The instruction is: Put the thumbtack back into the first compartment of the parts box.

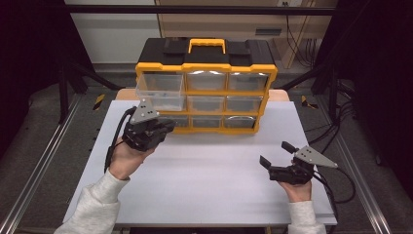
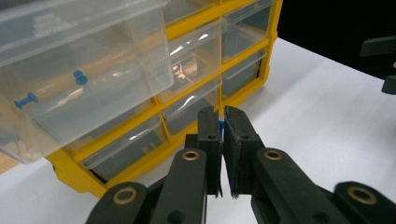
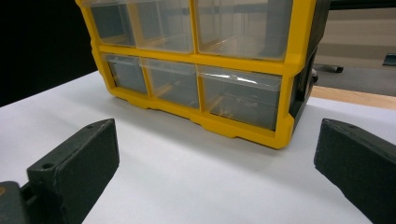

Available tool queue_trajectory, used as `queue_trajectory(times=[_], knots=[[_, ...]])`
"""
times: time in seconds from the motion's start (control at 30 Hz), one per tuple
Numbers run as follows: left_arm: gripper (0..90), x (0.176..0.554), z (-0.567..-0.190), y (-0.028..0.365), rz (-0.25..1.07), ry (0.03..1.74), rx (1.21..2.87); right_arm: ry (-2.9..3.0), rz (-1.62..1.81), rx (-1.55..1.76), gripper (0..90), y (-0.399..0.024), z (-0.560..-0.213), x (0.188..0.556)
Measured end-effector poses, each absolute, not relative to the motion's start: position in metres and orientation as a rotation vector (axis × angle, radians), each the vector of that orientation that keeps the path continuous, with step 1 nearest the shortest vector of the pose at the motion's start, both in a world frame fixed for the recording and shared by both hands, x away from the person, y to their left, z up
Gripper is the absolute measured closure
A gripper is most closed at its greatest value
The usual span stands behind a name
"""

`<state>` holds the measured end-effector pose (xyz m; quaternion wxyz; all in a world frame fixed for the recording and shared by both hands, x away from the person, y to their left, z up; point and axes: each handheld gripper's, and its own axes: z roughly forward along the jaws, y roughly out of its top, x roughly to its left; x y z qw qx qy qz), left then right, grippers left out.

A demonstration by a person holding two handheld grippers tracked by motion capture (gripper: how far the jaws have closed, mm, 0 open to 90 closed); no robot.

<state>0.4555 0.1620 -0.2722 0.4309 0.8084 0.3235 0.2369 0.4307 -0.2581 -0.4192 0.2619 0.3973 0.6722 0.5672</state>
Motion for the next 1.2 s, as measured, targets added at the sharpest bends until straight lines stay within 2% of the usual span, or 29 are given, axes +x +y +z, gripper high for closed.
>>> queue_trajectory(times=[1.2], knots=[[85.3,0.455,-0.215,0.174,0.669,0.787,1.948,1.811,1.541,1.079,0.5,-0.258,-0.419,0.430]])
